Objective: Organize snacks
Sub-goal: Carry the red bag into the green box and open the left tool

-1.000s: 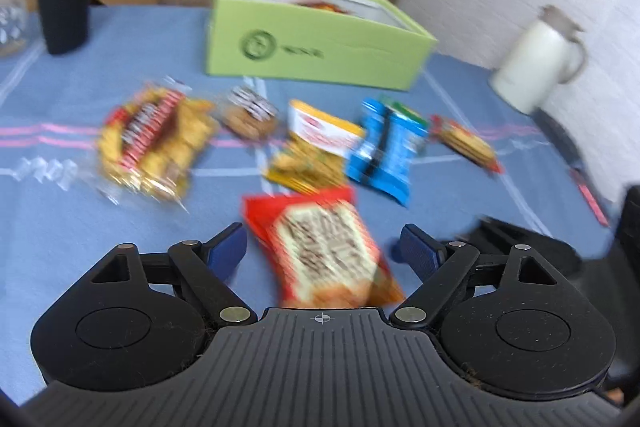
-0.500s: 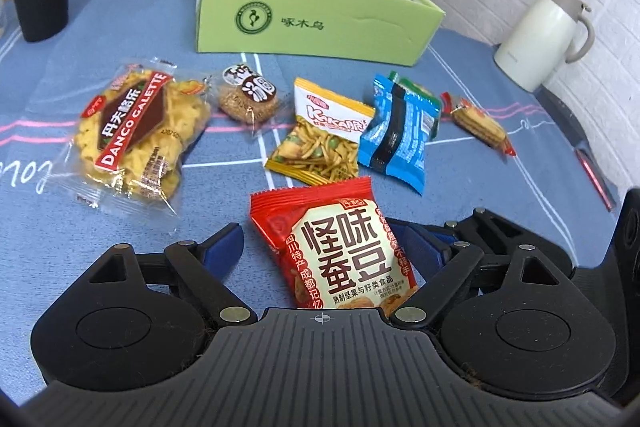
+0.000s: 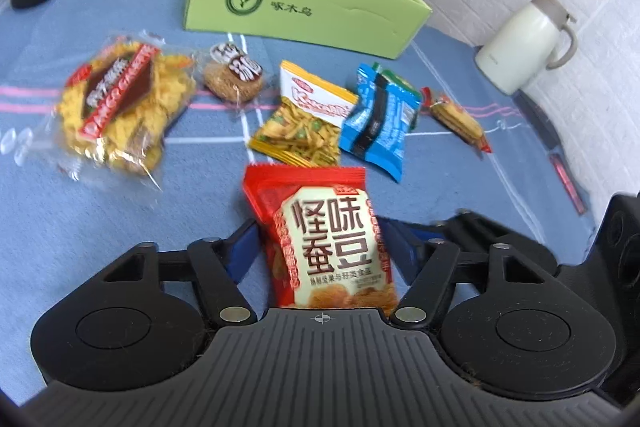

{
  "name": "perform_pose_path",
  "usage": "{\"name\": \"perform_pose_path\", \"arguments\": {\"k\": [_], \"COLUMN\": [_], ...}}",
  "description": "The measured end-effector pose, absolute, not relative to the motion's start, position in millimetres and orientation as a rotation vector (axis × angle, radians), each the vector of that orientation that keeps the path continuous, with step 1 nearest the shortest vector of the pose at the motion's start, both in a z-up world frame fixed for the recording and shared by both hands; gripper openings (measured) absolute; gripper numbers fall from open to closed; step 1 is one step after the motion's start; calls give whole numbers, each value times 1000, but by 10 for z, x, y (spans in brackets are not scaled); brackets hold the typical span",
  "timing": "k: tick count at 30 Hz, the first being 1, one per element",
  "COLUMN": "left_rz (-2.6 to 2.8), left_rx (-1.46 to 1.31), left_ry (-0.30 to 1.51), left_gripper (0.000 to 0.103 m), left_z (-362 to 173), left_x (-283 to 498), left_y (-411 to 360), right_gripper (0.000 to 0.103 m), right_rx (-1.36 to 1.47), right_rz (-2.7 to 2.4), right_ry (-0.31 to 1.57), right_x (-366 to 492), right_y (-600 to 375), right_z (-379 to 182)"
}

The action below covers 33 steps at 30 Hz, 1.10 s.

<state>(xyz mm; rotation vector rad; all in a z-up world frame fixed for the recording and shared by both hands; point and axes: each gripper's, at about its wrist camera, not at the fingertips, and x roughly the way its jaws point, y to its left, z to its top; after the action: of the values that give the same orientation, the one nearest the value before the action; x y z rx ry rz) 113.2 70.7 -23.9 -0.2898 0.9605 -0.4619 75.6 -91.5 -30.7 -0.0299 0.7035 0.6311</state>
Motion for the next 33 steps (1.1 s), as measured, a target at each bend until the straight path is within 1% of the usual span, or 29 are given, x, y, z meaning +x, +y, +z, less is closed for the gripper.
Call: {"name": "perform_pose_path", "arguments": {"k": [1,2,4,10,15,18,21,24,27,28,29,30,31,32,33], "left_rz": [-453,-446,-432,-444,-432,-394,-365,-333,-287,-274,-262,-247,-228,-216,-207], "left_rx": [-297,-311,-323,-327,-326,-324,-333,-350,-327,-318,-312,-308,-301,-300,-305], "left_ry": [958,954,942,826,714,692,710,752,798,808,814,811,805,794,781], "left_gripper": [44,38,36,36,36,36,36,36,36,37,36,39,44,54,59], "left_z": [-237,-221,-140,276,738,928,966,857,648,575,506,447,410,392,391], "left_x": [1102,1070,1035,1264,1953,2481,2990,3428,3749,3825,3887,3923,3951,3958,3933], "left_y": [710,723,727,650,582,537,518,543,550,560,572,592,616,647,681], "right_gripper": [71,67,63,63,63,63,63,63,65,67,71,75,86,94,97], "right_rx": [-39,-43,-32,-48,-87,-101,-89,-61,-44,-40,-38,-42,-50,-55,-62], "right_rz": [658,656,670,660,627,619,620,631,631,632,632,625,616,610,599], "right_ry": [693,694,685,575,453,421,435,468,500,512,521,529,529,522,510], "right_x": [721,695,672,789,1363,1866,2398,2884,3201,3273,3326,3383,3422,3436,3429], "right_y": [-912,-910,-947,-1041,-1081,-1073,-1054,-1023,-988,-969,-956,-939,-926,-929,-945], "right_z": [-290,-268,-225,127,549,741,798,707,555,485,428,372,329,311,311]}}
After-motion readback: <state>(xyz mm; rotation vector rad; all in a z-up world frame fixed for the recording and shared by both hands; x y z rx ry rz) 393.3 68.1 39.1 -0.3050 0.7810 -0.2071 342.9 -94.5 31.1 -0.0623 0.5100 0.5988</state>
